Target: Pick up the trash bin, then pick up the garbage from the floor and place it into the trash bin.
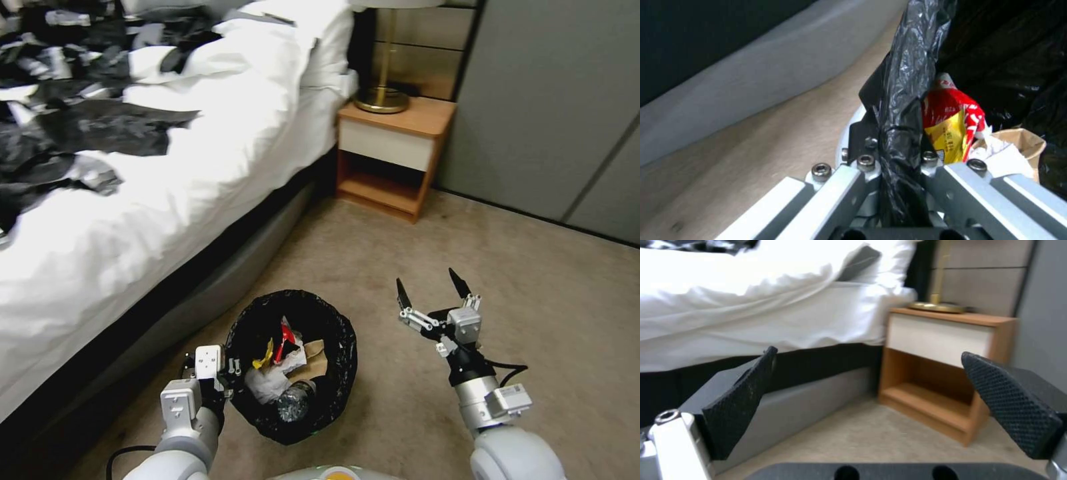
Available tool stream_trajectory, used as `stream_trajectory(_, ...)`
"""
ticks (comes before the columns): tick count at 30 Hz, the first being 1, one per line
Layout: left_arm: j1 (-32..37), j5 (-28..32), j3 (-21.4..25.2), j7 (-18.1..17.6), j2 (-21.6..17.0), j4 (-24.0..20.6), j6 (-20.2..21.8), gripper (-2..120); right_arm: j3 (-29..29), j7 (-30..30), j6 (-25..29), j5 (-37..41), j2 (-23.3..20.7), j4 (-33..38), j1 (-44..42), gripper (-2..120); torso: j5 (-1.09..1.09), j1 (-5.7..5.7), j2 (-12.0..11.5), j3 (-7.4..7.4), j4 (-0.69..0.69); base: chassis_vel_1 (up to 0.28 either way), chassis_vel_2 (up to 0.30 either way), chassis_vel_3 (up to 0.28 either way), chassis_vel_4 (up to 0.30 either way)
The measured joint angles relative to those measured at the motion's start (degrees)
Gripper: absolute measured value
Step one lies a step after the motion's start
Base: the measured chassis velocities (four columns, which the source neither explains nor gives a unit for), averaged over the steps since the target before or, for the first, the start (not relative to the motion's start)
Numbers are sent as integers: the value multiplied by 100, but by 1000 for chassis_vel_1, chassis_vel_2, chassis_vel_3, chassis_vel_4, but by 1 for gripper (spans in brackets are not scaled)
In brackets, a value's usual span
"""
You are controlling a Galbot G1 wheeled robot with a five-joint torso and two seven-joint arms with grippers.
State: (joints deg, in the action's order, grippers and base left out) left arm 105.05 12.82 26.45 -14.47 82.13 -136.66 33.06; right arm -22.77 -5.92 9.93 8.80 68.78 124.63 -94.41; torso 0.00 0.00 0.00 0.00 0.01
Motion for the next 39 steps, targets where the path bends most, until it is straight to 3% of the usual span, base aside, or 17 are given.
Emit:
stream_trajectory(11,158,-75,19,4,6,-99,-12,0,106,17,-438,-24,-26,20,-2,100,0,0,0,0,-1,128,123,134,122)
stream_trajectory(39,417,-8,41,15,-30,-274,11,0,378,248,-417,-186,-178,5,-58,100,0,0,0,0,-1,124,124,127,127)
